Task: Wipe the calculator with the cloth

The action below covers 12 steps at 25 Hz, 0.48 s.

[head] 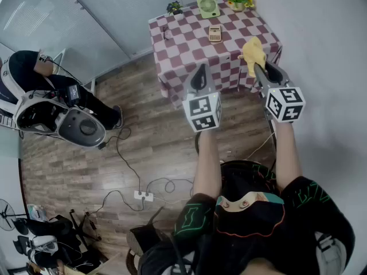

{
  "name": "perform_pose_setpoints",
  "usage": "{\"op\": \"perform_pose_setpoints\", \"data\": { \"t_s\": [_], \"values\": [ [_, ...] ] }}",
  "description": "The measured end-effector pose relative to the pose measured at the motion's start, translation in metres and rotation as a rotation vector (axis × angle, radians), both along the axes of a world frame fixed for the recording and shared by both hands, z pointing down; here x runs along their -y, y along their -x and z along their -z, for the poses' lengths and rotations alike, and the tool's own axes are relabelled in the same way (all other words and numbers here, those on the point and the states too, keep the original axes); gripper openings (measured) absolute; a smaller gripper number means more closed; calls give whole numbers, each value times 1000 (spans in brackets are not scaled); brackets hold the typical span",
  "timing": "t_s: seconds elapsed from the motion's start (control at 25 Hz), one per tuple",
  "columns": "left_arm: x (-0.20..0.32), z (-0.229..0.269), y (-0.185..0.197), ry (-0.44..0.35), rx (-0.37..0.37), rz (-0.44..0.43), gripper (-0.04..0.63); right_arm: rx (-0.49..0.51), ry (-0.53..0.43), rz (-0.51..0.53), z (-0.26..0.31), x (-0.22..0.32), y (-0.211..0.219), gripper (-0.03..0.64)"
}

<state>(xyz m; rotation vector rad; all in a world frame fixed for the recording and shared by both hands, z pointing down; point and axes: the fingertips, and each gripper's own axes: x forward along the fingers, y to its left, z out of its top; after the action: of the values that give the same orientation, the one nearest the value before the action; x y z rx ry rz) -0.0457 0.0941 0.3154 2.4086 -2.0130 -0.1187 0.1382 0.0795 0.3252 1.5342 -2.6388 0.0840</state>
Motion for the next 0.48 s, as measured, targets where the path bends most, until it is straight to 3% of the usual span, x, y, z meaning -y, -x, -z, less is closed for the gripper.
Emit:
{"op": "perform_pose_setpoints", "data": {
  "t_s": [0.48],
  "values": [
    [9, -5, 29, 17, 9, -31, 9, 23, -36, -50, 6, 0, 21, 114]
  ]
}}
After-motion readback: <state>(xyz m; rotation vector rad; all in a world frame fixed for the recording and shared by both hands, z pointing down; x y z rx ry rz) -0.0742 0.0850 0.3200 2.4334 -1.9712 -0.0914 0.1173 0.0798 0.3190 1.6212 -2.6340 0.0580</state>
